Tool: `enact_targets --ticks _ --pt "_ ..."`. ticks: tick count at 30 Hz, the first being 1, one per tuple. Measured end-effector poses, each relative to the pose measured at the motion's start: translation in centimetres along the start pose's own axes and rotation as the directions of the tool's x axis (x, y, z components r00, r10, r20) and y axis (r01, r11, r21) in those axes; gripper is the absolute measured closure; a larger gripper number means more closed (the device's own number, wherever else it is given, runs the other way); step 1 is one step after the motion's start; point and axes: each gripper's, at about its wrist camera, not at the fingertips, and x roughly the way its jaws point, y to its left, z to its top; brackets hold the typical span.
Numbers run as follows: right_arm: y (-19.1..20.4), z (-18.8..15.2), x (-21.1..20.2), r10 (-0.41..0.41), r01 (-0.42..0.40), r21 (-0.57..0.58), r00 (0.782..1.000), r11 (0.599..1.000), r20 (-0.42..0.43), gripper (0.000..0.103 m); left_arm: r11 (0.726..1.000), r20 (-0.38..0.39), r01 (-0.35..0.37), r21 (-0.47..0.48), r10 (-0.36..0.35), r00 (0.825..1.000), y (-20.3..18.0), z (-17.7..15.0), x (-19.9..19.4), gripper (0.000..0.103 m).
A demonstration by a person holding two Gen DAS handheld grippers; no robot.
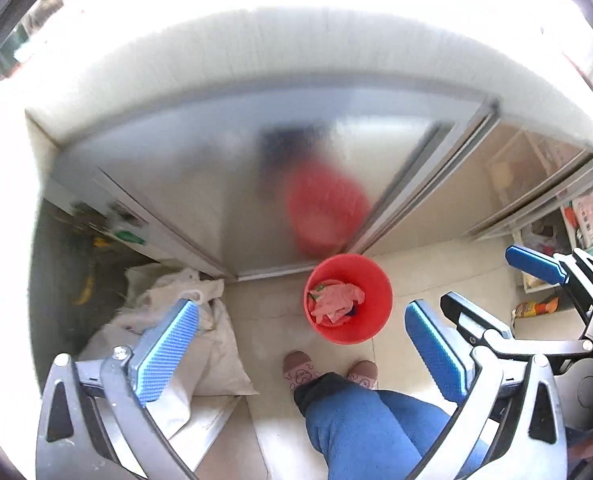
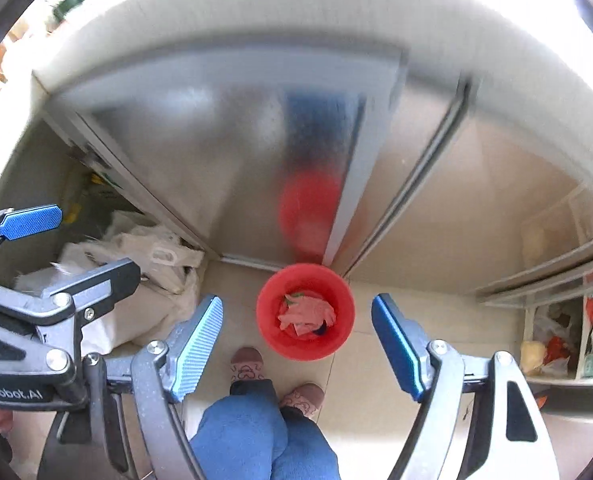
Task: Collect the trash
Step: 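Raise both tools back over the counter toward the blue plastic wrapper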
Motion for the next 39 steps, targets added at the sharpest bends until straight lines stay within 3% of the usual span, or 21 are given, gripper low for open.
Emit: enact_targets --ticks 3,8,15,20,27,39 --pt "0.4 1.8 -3.6 0.003 -0.002 -0.030 0.999 1.000 0.033 0.025 1.000 0.038 -0.015 -0.012 0.016 0.999 0.4 1.3 -4.2 0.000" --pt "1.4 5.0 -8.7 -0.001 0.009 -0.061 0.992 0.998 0.124 0.012 0.996 0.117 -0.065 -0.054 0.071 0.991 1.7 3.6 -10.3 0.000" --pt "3.8 10.0 -12.0 0.061 -0.037 -0.145 0.984 0.989 0.166 0.011 0.985 0.170 -0.116 -0.126 0.137 0.976 5.0 6.4 -15.3 0.000" --pt "5.7 14.5 -11.4 0.100 -0.059 -0.211 0.977 0.976 0.189 0.004 0.970 0.184 -0.144 -0.195 0.181 0.966 8.9 9.1 -16.3 0.000" --pt "9.2 21.8 -9.7 0.134 -0.076 -0.314 0.977 0.946 0.168 0.003 0.939 0.165 -0.178 -0.295 0.233 0.958 16.4 13.8 -16.3 0.000" --pt "17.9 32.1 -5.4 0.220 -0.153 -0.474 0.971 0.867 0.089 0.003 0.842 0.079 -0.229 -0.488 0.304 0.949 30.4 17.5 -15.4 0.000"
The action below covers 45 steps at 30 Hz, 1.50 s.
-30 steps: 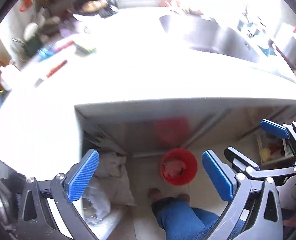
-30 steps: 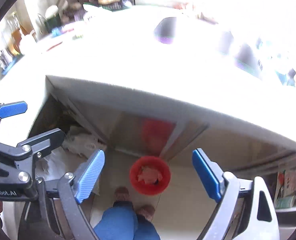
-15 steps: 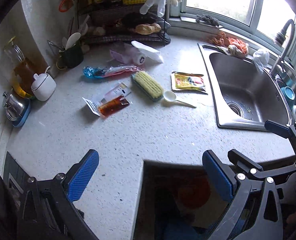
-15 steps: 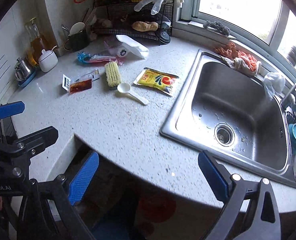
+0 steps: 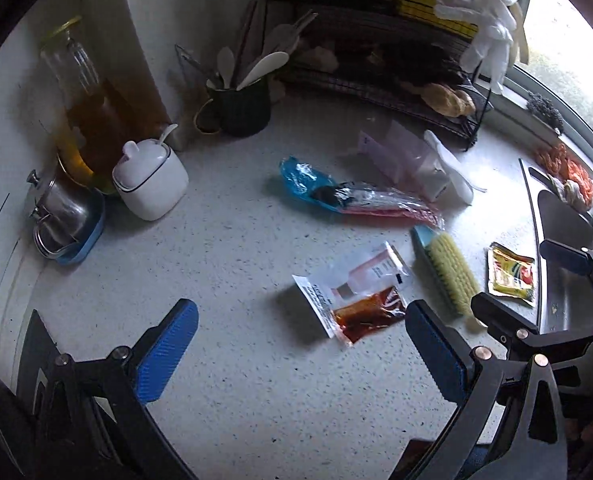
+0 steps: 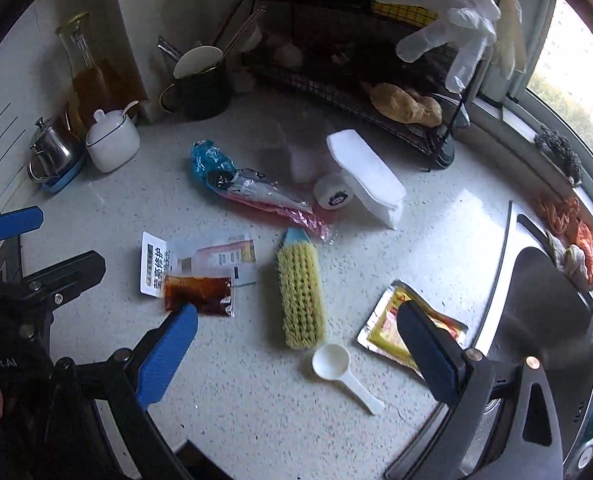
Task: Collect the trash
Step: 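Raise both tools back over the counter toward the blue plastic wrapper, then grasp the blue-pink plastic wrapper with the right tool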
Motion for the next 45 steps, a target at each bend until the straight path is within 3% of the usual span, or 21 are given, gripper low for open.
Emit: enact_targets --ticks 7,15,18,28,31,34,36,37,45 --pt "1.7 4.6 3.9 0.062 -0.063 -0.060 0.998 0.996 -0.034 0.003 0.996 -0.070 -0.054 -0.071 0.049 0.996 4.0 2.0 3.8 0.000" --pt "4.5 7.6 8.7 0.113 -0.127 -0.152 0.989 0.980 -0.095 0.003 0.986 -0.132 -0.090 -0.138 0.072 0.989 7.2 2.7 7.3 0.000" --pt "5.6 8.4 10.4 0.139 -0.161 -0.198 0.983 0.967 -0.123 0.008 0.982 -0.148 -0.101 -0.160 0.078 0.986 8.0 2.8 8.4 0.000" --pt "7.5 10.3 15.4 0.116 -0.170 -0.297 0.975 0.940 -0.190 0.011 0.981 -0.197 -0.119 -0.155 0.087 0.977 8.4 3.4 11.9 0.000" --pt "7.5 10.6 16.0 0.118 -0.173 -0.282 0.972 0.944 -0.201 0.025 0.984 -0.201 -0.108 -0.138 0.079 0.976 7.8 3.6 12.3 0.000" --pt "7.0 11.0 15.5 0.127 -0.172 -0.257 0.974 0.951 -0.186 0.069 0.987 -0.197 -0.108 -0.120 0.083 0.977 7.4 3.7 12.2 0.000" --pt "6.6 11.1 15.3 0.169 -0.212 -0.219 0.965 0.952 -0.201 0.075 0.988 -0.190 -0.096 -0.120 0.072 0.979 7.1 3.7 11.9 0.000" --pt "6.4 11.0 14.9 0.170 -0.209 -0.210 0.967 0.955 -0.190 0.087 0.989 -0.185 -0.090 -0.118 0.067 0.980 7.0 3.7 11.6 0.000" --pt "4.9 9.1 9.1 0.183 -0.190 -0.121 0.981 0.974 -0.066 0.093 0.997 -0.112 -0.041 -0.066 0.033 0.993 4.5 4.4 7.7 0.000"
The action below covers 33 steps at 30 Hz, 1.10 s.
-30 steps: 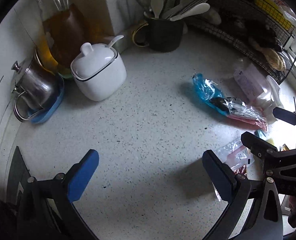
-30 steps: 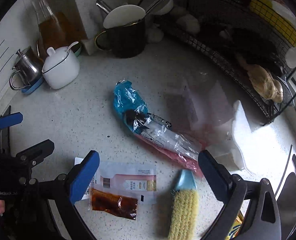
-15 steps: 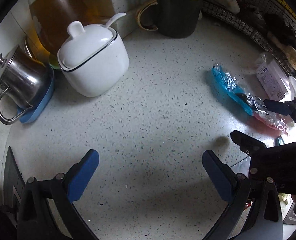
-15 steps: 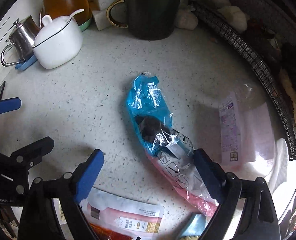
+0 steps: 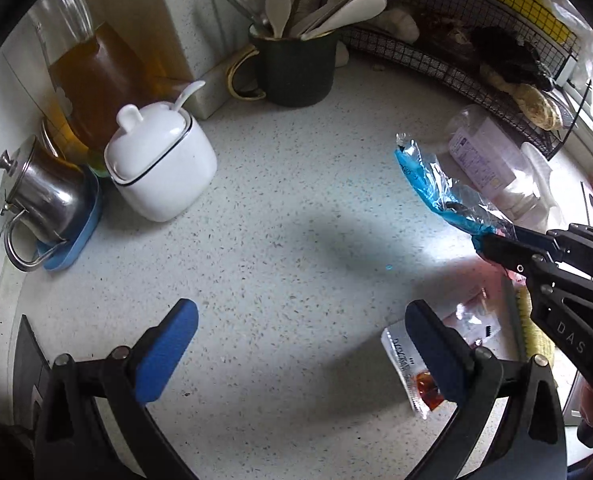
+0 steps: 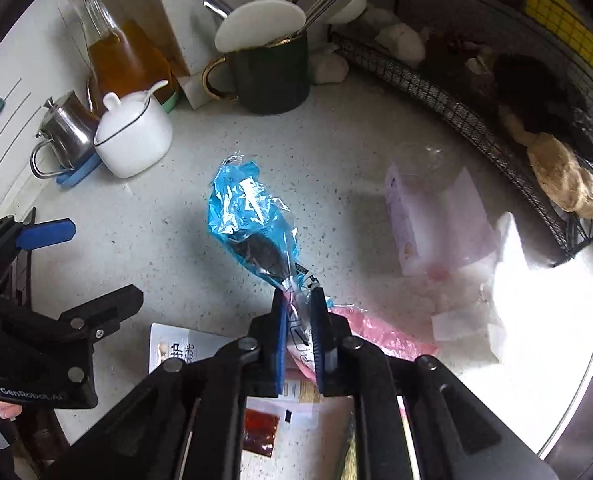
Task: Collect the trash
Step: 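Grasp the blue-pink plastic wrapper with the right tool, then grasp the yellow scrub brush with the left tool while the right tool holds the wrapper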
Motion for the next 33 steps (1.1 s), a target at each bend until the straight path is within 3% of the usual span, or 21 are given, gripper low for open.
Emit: enact_targets --ticks 8,13,21,29,33 --pt "-2.6 -4.8 -6.0 -0.096 0.085 0.134 0.993 0.987 0.075 0.094 0.994 0.039 0.065 0.091 -0.068 0.997 -4.7 -0.7 -3.1 0.000" --pt "-5.0 -8.0 -7.6 -0.182 0.163 0.267 0.982 0.950 0.047 0.094 0.977 0.016 0.121 0.176 -0.125 0.992 -8.4 -1.6 -3.6 0.000" --pt "-8.0 -11.8 -9.1 -0.268 0.251 0.390 0.963 0.886 -0.012 0.093 0.927 -0.062 0.207 0.312 -0.198 0.978 -14.9 -1.7 -1.4 0.000" --pt "-10.3 -13.7 -8.9 -0.288 0.282 0.451 0.956 0.847 -0.056 0.094 0.904 -0.167 0.270 0.333 -0.225 0.960 -18.5 -1.6 2.6 0.001" --pt "-10.5 -14.1 -8.3 -0.283 0.287 0.465 0.956 0.838 -0.080 0.093 0.894 -0.205 0.293 0.339 -0.234 0.950 -19.3 -2.0 3.9 0.017"
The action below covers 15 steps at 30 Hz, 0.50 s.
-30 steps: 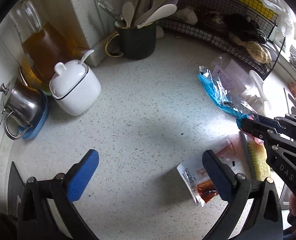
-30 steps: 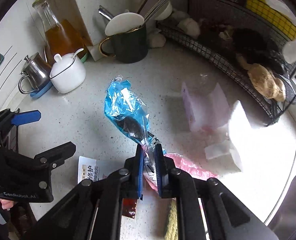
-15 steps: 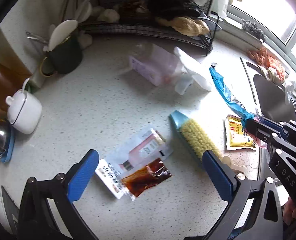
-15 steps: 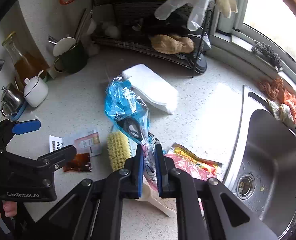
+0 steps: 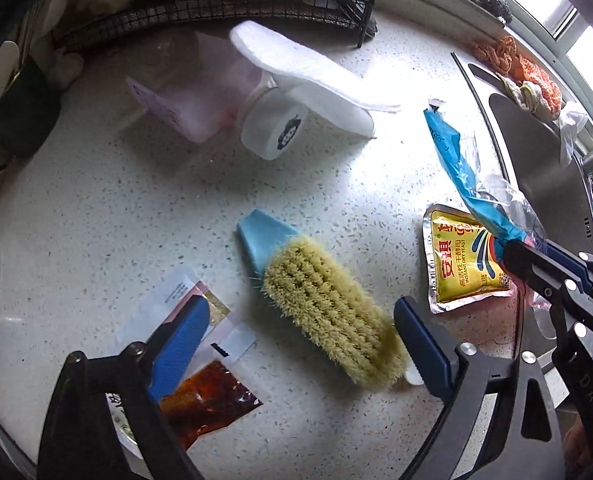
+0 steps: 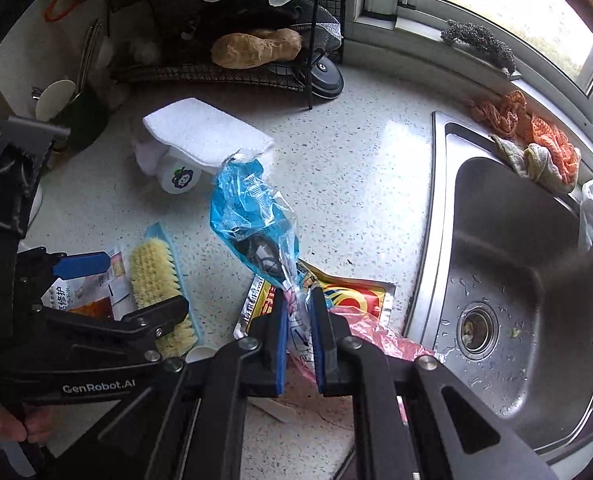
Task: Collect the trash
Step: 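Grasp the yellow scrub brush with the left tool while the right tool holds the wrapper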
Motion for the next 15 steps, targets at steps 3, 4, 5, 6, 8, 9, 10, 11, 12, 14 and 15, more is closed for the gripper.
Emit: enact_targets --ticks 3,4,5,6,8,9,10,11,12,14,15 --pt "0.0 -0.1 0.4 0.004 -0.004 0.003 1.000 1.000 -0.011 0.093 1.000 -0.006 0.022 0.001 -0.022 1.000 -0.2 0.1 0.4 0.026" --pt "0.0 -0.2 0.4 0.005 -0.005 0.003 1.000 1.000 -0.013 0.093 1.000 0.002 0.014 0.012 -0.014 1.000 -0.4 0.2 0.4 0.032" --pt "0.1 -0.2 0.4 0.005 -0.005 0.002 1.000 1.000 -0.013 0.093 1.000 0.006 0.012 0.025 -0.012 1.000 -0.7 0.3 0.3 0.037" --pt "0.1 -0.2 0.3 0.007 -0.007 0.001 1.000 1.000 -0.013 0.093 0.999 0.008 0.011 0.031 -0.011 1.000 -0.9 0.4 0.3 0.045" --pt "0.1 -0.3 0.1 0.012 -0.012 -0.001 1.000 1.000 -0.008 0.093 0.999 0.002 0.016 0.036 -0.017 1.000 -1.3 0.4 0.4 0.051" --pt "0.2 -0.3 -0.1 0.014 -0.014 -0.003 1.000 1.000 -0.004 0.093 0.999 0.004 0.019 0.043 -0.020 1.000 -1.4 0.3 0.3 0.058" --pt "0.2 -0.3 -0.3 0.015 -0.015 -0.004 1.000 1.000 0.000 0.093 0.999 0.010 0.016 0.046 -0.016 1.000 -1.6 0.2 0.1 0.065" --pt "0.2 -0.3 -0.4 0.016 -0.016 -0.006 1.000 1.000 0.005 0.093 0.999 0.015 0.006 0.052 -0.007 1.000 -1.8 0.0 0.0 0.067" --pt "0.2 -0.3 -0.7 0.017 -0.017 -0.008 1.000 1.000 0.010 0.093 0.998 0.020 -0.002 0.060 0.000 1.000 -2.0 -0.1 -0.2 0.069" --pt "0.2 -0.5 -1.3 0.018 -0.018 -0.009 1.000 1.000 0.025 0.093 0.998 0.028 -0.001 0.070 -0.001 1.000 -2.3 -0.4 -0.7 0.071" --pt "0.2 -0.6 -1.6 0.019 -0.019 -0.009 0.999 1.000 0.030 0.093 0.997 0.036 -0.002 0.074 -0.001 0.999 -2.4 -0.5 -1.0 0.076"
